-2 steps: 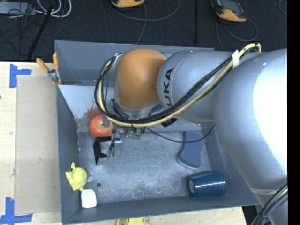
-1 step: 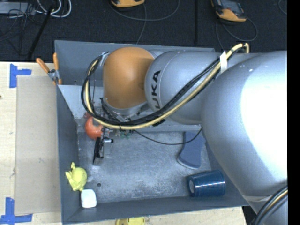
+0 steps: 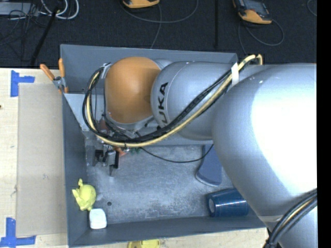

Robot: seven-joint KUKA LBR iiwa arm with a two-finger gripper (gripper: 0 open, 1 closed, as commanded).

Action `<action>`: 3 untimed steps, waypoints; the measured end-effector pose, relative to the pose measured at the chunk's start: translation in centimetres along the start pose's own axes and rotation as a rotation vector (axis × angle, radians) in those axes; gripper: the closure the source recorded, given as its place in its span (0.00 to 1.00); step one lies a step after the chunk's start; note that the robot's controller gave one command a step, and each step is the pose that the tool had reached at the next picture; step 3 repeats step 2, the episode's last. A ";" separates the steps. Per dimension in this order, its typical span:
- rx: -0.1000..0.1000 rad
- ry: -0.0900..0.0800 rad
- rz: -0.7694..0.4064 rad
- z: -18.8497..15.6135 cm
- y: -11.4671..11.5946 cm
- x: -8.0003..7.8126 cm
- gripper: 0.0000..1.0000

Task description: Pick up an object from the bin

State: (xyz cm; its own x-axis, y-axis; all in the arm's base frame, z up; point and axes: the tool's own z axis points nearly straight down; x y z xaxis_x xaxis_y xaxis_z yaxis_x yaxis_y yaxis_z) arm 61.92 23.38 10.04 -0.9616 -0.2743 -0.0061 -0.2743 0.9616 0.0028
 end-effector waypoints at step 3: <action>0.002 0.003 -0.017 -12.5 0.3 0.3 1.00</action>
Offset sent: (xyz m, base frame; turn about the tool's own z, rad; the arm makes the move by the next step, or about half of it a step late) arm -0.0056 0.0021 0.1252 -0.0229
